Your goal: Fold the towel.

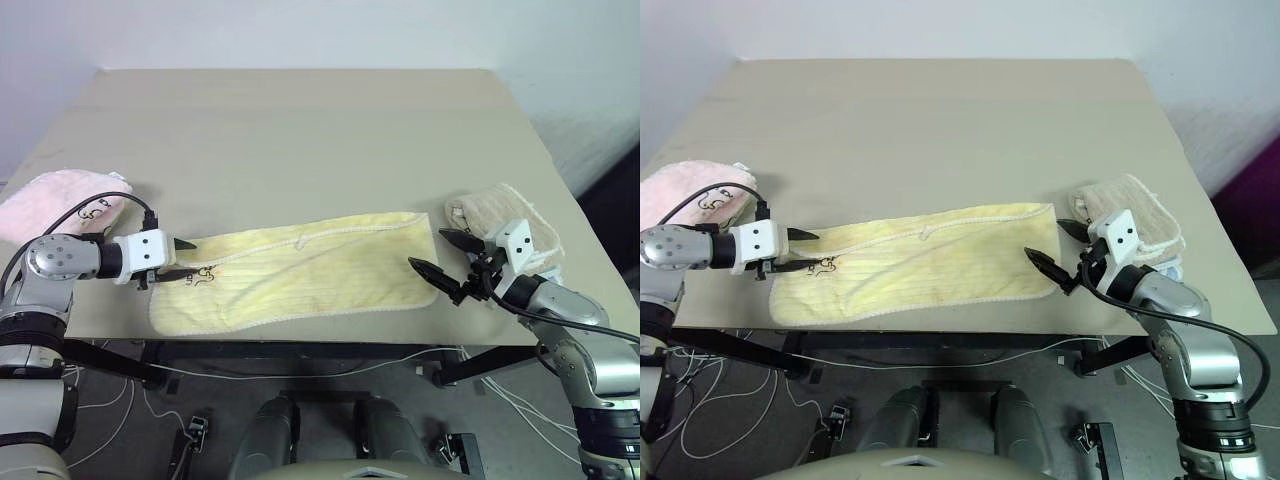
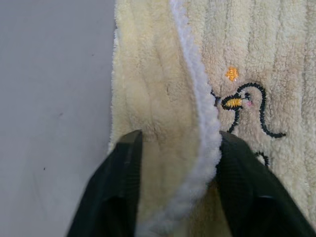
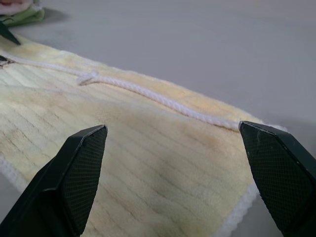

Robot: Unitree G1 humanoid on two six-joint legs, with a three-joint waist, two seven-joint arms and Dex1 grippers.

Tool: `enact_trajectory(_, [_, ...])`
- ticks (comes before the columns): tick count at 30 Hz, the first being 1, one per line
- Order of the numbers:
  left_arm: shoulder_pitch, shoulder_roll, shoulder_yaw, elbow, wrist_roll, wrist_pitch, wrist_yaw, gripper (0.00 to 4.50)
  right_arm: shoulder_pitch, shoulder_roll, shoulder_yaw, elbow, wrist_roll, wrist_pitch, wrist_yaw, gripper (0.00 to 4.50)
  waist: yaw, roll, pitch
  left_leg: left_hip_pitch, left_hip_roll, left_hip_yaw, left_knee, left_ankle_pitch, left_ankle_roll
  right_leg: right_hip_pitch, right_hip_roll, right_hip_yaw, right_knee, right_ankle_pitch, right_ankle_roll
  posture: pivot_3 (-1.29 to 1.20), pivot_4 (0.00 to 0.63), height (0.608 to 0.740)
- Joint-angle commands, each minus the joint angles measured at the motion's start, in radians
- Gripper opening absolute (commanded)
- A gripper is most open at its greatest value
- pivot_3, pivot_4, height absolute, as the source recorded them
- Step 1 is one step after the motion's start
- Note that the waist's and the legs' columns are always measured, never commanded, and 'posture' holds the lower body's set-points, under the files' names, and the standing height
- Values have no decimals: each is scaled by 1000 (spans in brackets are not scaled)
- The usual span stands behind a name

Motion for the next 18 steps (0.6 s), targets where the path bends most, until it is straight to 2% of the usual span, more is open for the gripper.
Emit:
enact_trajectory(1, [-30, 5, -1, 29, 12, -48, 16, 915, 6, 3, -29, -53, 18, -8, -8, 4500, 0, 0, 0, 0, 0, 0, 0, 0, 0, 0, 0, 0, 0, 0, 0, 0, 150, 740])
enact_trajectory(3, [-33, 6, 3, 42, 9, -54, 14, 182, 0, -2, -23, -53, 19, -6, -5, 4500, 0, 0, 0, 0, 0, 0, 1, 0, 0, 0, 0, 0, 0, 0, 0, 0, 150, 740])
enact_trajectory(4, [-34, 6, 5, 45, 6, -56, 12, 50, -2, -4, -22, -53, 18, -5, -3, 4500, 0, 0, 0, 0, 0, 0, 1, 0, 0, 0, 0, 0, 0, 0, 0, 0, 150, 740])
enact_trajectory(9, [-11, 5, 33, 21, -33, -24, 13, 50, -65, -42, 1, -29, -18, -17, 23, 4500, -1, 0, 0, 0, 0, 0, 1, 0, 0, 0, 1, 0, 1, 0, 0, 0, 150, 740])
enact_trajectory(14, [19, -26, 130, -64, -163, 139, 50, 50, -191, -153, 78, 136, -275, -151, -20, 4500, -1, 0, 0, 0, 0, 0, 2, 0, 0, 0, 1, 0, 1, 0, 0, 0, 150, 740])
enact_trajectory(18, [90, -46, 160, -177, -184, 205, 110, 50, -278, -213, 139, 302, -414, -324, 0, 4500, -2, 0, 0, 0, 0, 1, 2, 0, 0, 0, 0, 0, 1, 0, 0, 0, 150, 740])
